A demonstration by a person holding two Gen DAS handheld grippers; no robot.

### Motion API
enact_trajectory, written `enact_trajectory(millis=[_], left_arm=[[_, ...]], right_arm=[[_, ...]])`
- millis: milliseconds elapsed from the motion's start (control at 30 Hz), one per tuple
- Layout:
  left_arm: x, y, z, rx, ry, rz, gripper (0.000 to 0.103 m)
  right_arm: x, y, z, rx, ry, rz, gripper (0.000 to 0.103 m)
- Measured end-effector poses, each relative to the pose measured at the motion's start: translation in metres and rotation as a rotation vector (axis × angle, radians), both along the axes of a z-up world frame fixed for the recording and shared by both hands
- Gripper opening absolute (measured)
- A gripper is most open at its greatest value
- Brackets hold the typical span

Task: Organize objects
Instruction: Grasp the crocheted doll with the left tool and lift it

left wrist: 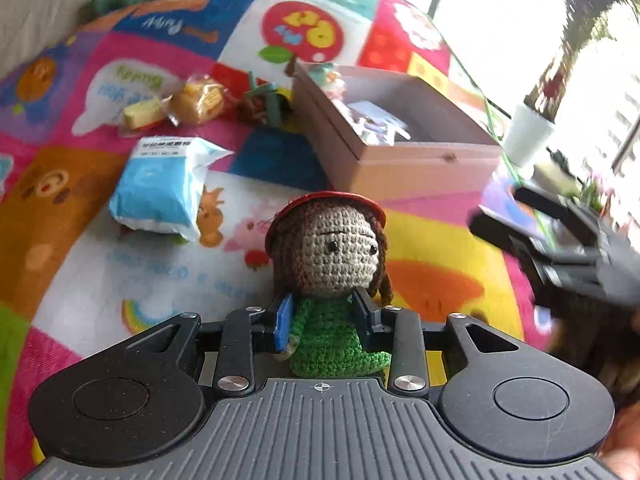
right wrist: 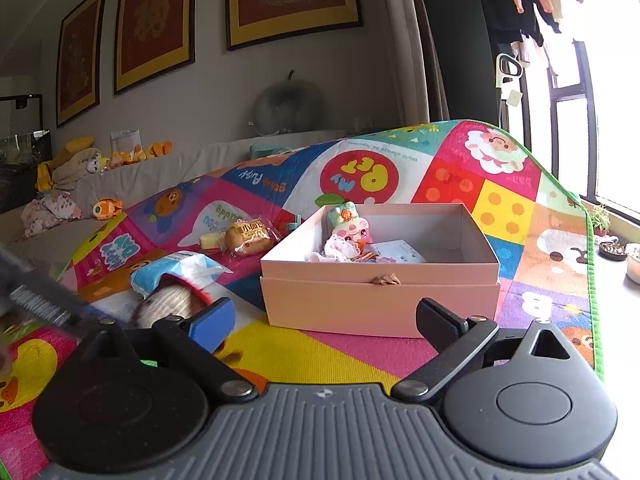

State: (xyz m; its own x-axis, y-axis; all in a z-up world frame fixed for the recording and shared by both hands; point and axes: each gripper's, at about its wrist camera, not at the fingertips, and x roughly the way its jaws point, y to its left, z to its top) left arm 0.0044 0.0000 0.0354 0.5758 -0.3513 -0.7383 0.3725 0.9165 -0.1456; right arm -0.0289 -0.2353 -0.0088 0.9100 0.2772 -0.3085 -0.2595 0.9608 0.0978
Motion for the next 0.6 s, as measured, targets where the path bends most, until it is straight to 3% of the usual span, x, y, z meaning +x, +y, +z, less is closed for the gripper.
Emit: enact_trajectory(millis=[33, 167, 233, 300, 367, 500, 600], left_arm=[[-0.002, -0.004, -0.001, 0.005, -0.011, 0.006, 0.038], [0.016, -0.021, -0.019, -0.006, 0.030, 0.044, 0.064], [0.018, -0.031, -0.026, 0.028, -0.017, 0.043, 0.069], [0.015, -0.040, -0.028, 0.083, -0.054, 0.035, 0.069], [0.009, -0.037, -0.030, 0.074, -0.082, 0.035, 0.059], [-0.010, -0.002, -0.026, -0.096, -0.032, 0.077, 0.057], [-0.033, 0.034, -0.018, -0.160, -0.064, 0.148, 0.056]], right_arm=[[0.001, 0.000, 0.000, 0.000, 0.003, 0.000, 0.097], [-0.001, -0.004, 0.000, 0.020, -0.003, -0.020, 0.098], [-0.001, -0.006, 0.000, 0.032, -0.008, -0.030, 0.099], [-0.001, -0.008, 0.000, 0.038, -0.010, -0.037, 0.099], [-0.001, -0.008, 0.000, 0.039, -0.010, -0.035, 0.100], [0.003, -0.006, 0.000, 0.028, 0.007, -0.030, 0.103], [0.014, 0.002, 0.000, -0.013, 0.069, -0.001, 0.103]])
